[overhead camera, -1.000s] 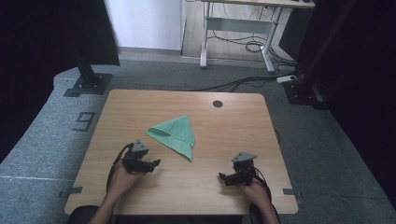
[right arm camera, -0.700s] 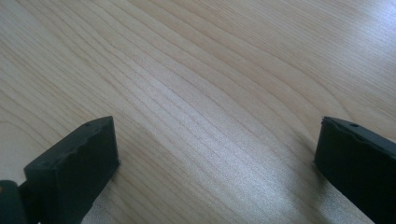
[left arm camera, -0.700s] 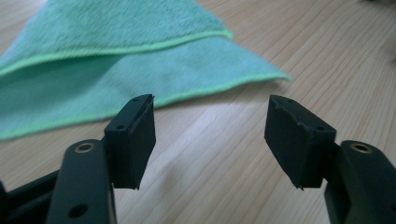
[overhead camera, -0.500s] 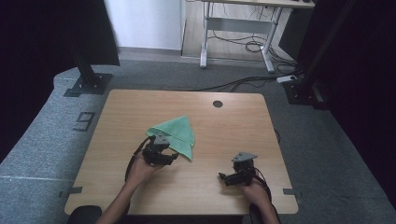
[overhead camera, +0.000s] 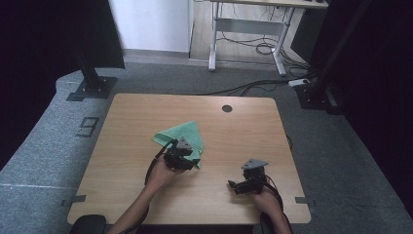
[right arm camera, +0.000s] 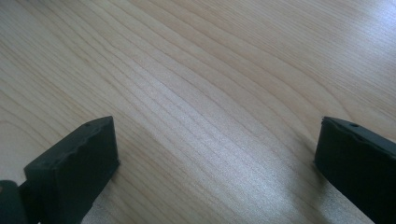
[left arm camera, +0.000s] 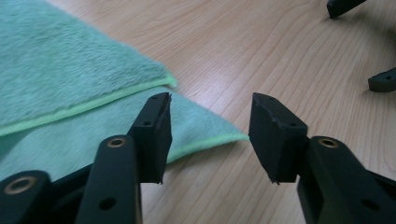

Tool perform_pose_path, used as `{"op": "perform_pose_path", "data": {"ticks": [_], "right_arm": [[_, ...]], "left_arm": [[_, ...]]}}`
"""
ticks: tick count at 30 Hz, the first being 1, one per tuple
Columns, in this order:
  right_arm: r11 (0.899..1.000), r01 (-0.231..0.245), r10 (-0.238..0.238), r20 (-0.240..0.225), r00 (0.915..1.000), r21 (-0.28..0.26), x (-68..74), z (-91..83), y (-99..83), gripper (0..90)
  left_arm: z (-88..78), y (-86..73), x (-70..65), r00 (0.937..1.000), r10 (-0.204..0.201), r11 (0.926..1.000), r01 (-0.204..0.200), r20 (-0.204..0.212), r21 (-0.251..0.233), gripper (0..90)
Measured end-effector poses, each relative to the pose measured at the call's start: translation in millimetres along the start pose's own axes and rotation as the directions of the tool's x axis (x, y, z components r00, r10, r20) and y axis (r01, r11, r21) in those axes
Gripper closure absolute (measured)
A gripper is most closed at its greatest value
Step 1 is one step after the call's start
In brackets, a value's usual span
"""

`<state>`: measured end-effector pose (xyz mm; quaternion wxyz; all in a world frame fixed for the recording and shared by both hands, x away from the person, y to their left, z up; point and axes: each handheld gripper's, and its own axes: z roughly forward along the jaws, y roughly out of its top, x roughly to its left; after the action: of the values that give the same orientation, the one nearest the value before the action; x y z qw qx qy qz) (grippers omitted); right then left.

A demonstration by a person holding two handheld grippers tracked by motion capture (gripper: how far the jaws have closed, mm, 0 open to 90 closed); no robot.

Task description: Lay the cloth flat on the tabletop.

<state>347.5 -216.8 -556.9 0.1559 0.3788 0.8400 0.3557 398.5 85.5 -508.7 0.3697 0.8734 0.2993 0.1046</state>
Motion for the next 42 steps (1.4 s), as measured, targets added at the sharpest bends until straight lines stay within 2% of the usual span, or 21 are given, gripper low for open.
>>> {"op": "perform_pose_path", "data": {"ticks": [5, 10, 12, 16, 20, 25, 34, 42], "right_arm": [[1.0, 0.0, 0.0, 0.0, 1.0, 0.0, 0.0, 0.0, 0.0, 0.0], [1.0, 0.0, 0.0, 0.0, 1.0, 0.0, 0.0, 0.0, 0.0, 0.0], [1.0, 0.0, 0.0, 0.0, 1.0, 0.0, 0.0, 0.0, 0.0, 0.0], [1.0, -0.001, 0.001, 0.0, 1.0, 0.0, 0.0, 0.0, 0.0, 0.0], [1.0, 0.0, 0.0, 0.0, 1.0, 0.0, 0.0, 0.0, 0.0, 0.0], [1.0, 0.0, 0.0, 0.0, 1.0, 0.0, 0.0, 0.0, 0.0, 0.0], [1.0, 0.0, 0.0, 0.0, 1.0, 0.0, 0.1, 0.0, 0.0, 0.0], [1.0, 0.003, -0.003, 0.0, 1.0, 0.004, 3.4, 0.7, 1.2, 0.0]], "left_arm": [[15.2, 0.0, -3.1, 1.0, 0.008, 0.9996, -0.008, 0.003, 0.025, 54.9], [27.6, -8.1, -2.8, 0.9997, 0.014, 0.9968, -0.012, -0.021, 0.079, 61.6], [27.6, -10.9, -2.6, 0.9994, 0.018, 0.9973, -0.015, -0.03, 0.072, 65.0], [21.1, -14.8, -2.8, 0.9976, 0.052, 0.9937, -0.048, -0.044, 0.102, 78.9], [13.2, -22.9, -0.1, 0.9994, 0.03, 0.9947, -0.028, -0.017, 0.099, 83.9], [1.6, -36.2, 2.2, 1.0, -0.003, 0.9964, 0.002, 0.007, 0.085, 84.0], [-21.3, -59.5, -4.3, 0.9998, -0.005, 0.9962, 0.003, 0.022, 0.087, 81.5], [-41.1, -83.2, -10.4, 0.9984, -0.039, 0.9977, 0.036, 0.04, 0.057, 79.8]]}}
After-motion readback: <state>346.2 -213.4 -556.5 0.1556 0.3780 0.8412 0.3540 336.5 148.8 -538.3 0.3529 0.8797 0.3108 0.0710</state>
